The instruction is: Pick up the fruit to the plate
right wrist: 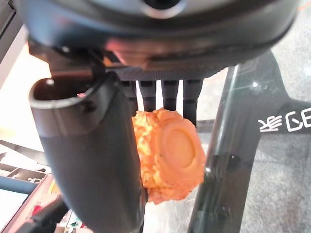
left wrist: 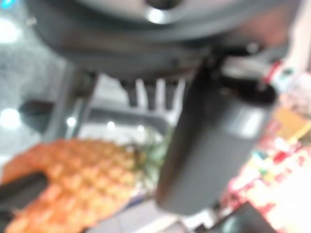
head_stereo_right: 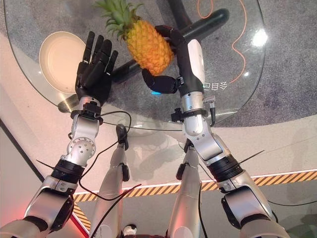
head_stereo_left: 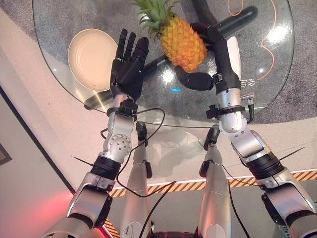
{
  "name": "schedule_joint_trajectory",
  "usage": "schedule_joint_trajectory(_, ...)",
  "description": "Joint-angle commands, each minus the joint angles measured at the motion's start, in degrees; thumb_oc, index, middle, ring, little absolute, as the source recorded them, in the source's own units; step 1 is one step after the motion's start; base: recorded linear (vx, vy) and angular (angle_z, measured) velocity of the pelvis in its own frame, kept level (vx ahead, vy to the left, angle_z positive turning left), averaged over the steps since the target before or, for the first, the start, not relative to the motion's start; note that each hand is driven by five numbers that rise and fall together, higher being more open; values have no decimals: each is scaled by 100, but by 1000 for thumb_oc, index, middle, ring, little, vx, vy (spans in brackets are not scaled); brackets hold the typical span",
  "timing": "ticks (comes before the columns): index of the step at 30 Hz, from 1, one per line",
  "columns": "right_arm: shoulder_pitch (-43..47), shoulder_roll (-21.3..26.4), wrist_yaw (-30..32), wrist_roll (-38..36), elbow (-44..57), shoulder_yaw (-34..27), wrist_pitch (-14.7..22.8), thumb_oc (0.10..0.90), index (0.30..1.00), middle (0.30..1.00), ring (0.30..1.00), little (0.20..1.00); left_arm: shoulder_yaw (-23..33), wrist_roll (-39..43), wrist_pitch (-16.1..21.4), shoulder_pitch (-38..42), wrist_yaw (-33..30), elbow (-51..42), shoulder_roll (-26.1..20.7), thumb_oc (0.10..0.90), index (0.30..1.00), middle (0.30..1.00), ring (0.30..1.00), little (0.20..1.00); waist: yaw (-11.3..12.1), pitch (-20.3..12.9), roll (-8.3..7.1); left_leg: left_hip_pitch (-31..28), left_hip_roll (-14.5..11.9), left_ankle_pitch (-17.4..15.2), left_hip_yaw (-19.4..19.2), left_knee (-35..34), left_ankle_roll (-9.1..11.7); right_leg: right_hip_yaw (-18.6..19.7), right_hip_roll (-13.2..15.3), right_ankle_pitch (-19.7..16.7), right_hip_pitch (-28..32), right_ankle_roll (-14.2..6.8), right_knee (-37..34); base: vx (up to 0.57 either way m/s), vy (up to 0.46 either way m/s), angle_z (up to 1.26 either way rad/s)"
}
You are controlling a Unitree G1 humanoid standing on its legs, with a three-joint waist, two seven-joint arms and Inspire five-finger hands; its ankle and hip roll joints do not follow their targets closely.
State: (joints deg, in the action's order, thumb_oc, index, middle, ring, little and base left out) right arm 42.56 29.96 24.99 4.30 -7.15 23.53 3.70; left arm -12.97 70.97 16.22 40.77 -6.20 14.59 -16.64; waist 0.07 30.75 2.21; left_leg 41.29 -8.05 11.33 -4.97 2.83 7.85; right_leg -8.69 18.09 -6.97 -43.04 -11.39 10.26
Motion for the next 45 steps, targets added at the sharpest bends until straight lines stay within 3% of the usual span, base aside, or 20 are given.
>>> schedule_joint_trajectory(1,880,124,31,-50,1246,37,513,100,300,300,300,200,-61,-151,61,584,449,-808,-7,800,900,900,900,900,19,-95,61,-174,82,-292,93,271,-59,-245,84,-303,103,-170,-96,0,0,0)
schedule_joint_trajectory(21,912,71,-243,-178,1400,348,324,100,300,300,300,200,-157,-114,358,589,513,-998,-21,800,900,900,900,900,43,-95,81,-143,102,-269,108,274,-71,-235,84,-305,92,-144,-95,0,0,0)
schedule_joint_trajectory(30,910,48,-311,-150,1379,426,278,100,300,300,300,200,-108,-196,666,575,559,-1066,29,800,900,900,900,900,58,-95,73,-146,110,-265,126,257,-72,-243,75,-295,97,-133,-96,0,0,0)
schedule_joint_trajectory(45,993,131,-564,80,1417,522,208,100,300,300,300,200,-26,255,525,564,973,-1188,47,800,900,900,900,900,81,-95,75,-126,119,-271,150,278,-73,-236,88,-292,82,-130,-76,0,0,0)
